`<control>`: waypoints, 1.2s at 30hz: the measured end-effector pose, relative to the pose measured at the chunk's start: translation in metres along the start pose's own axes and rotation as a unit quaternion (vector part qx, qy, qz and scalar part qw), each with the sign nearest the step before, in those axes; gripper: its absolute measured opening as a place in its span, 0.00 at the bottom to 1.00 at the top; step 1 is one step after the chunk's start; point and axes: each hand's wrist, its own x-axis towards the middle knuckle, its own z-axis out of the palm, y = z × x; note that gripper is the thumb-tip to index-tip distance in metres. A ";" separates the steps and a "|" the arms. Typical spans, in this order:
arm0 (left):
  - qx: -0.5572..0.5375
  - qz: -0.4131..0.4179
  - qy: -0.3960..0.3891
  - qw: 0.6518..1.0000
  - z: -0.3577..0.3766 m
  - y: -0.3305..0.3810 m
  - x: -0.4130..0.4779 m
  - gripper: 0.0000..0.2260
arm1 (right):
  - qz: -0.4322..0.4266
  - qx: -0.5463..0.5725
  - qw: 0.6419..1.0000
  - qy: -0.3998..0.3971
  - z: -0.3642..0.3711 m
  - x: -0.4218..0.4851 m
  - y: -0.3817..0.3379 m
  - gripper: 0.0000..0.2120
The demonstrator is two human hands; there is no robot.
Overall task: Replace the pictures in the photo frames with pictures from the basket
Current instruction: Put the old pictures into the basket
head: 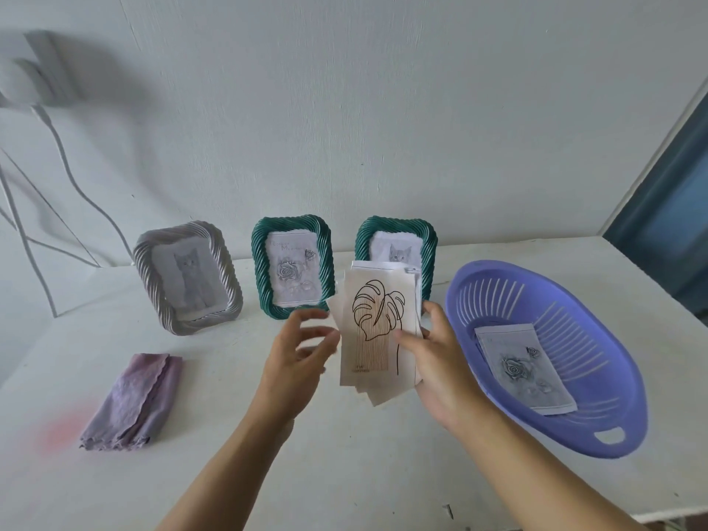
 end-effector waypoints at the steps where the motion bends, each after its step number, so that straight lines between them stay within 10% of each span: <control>1: -0.017 -0.005 -0.014 1.000 0.005 0.000 -0.002 0.07 | -0.001 0.003 1.000 0.001 -0.002 0.001 0.000 0.23; 12: 0.104 0.093 -0.115 0.983 0.075 0.023 0.027 0.23 | -0.093 -0.266 0.959 0.012 -0.062 0.010 -0.039 0.31; 26: 0.065 0.141 -0.147 0.977 0.191 0.049 0.043 0.28 | -0.056 -0.185 0.970 0.145 -0.156 0.036 -0.087 0.20; 36: 0.336 0.285 -0.176 0.881 0.201 0.026 0.066 0.25 | 0.043 -0.394 0.914 0.086 -0.197 0.053 -0.058 0.19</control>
